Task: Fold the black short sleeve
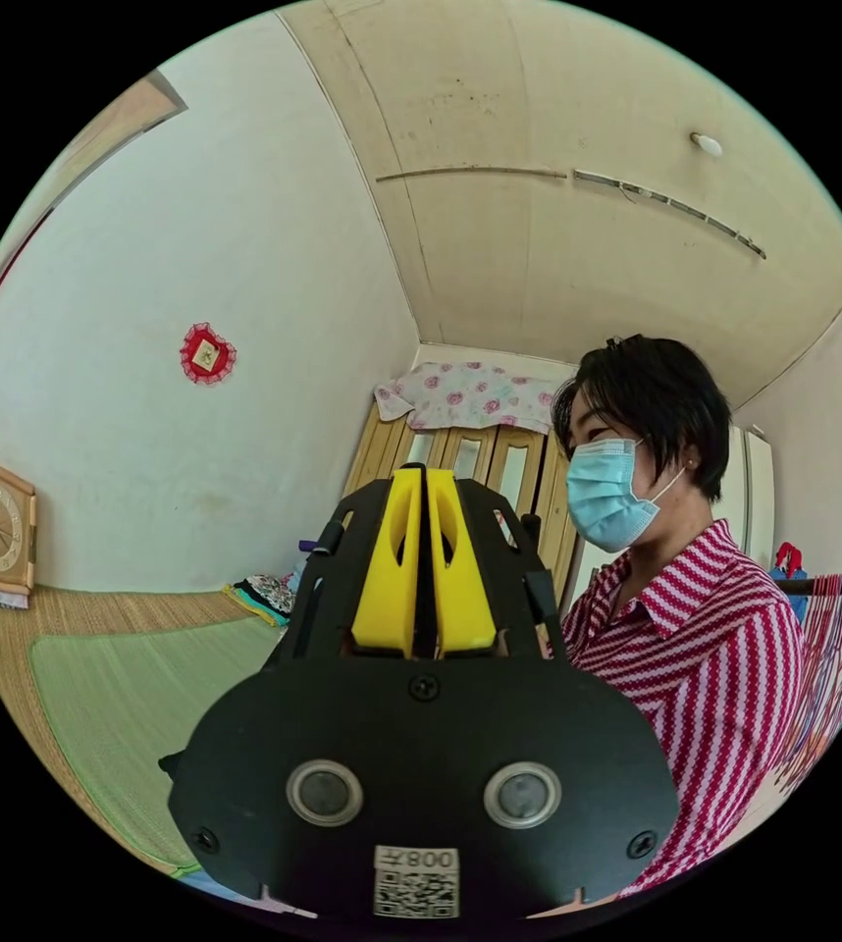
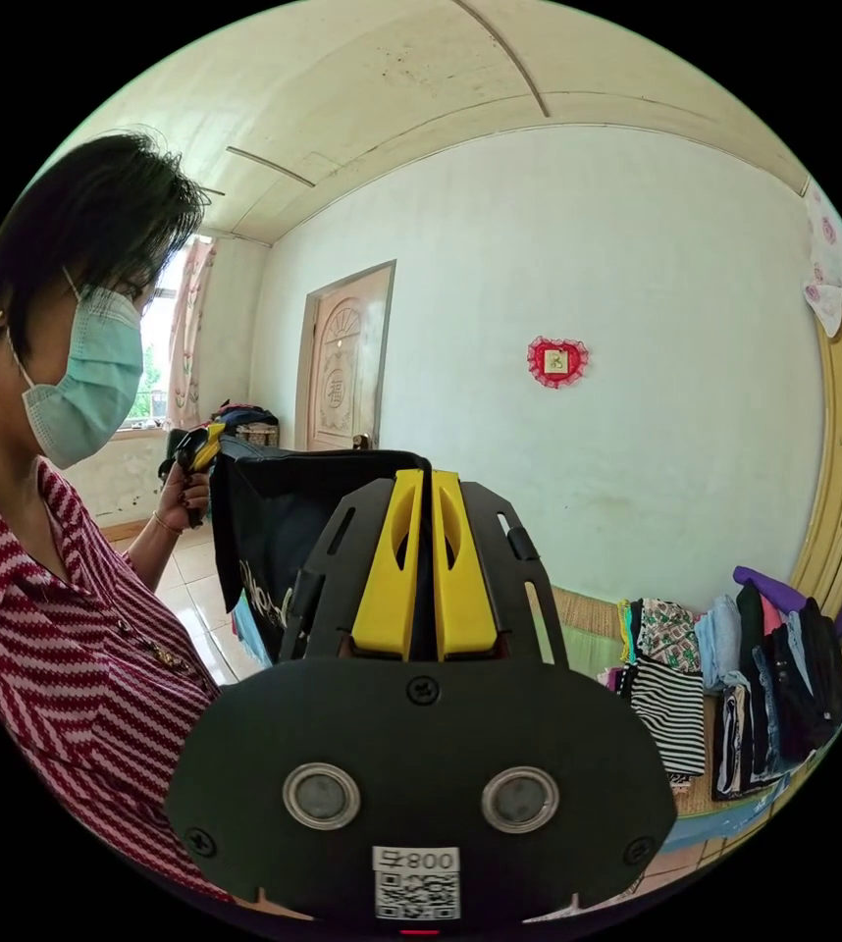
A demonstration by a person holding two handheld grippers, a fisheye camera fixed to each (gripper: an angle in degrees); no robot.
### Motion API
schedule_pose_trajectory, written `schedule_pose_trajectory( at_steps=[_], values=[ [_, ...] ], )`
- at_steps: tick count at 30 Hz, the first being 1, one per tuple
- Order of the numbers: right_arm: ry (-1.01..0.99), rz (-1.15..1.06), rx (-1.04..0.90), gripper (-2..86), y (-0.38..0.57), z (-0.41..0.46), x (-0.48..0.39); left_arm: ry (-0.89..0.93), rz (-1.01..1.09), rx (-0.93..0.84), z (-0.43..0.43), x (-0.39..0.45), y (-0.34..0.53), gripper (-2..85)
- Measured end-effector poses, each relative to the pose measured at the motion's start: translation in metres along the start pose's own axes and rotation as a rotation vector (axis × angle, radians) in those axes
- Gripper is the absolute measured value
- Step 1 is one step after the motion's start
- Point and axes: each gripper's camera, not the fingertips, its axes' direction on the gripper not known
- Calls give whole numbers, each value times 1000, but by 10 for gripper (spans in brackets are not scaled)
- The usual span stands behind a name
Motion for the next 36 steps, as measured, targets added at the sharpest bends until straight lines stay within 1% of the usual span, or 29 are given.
schedule_pose_trajectory(
  at_steps=[18,36],
  values=[
    [3,2,-8,11,19,-26,-48,9,-9,1,-12,-12,-14,7],
    [3,7,-17,12,76,-88,-138,11,-15,-2,-15,-41,-49,8]
  ],
)
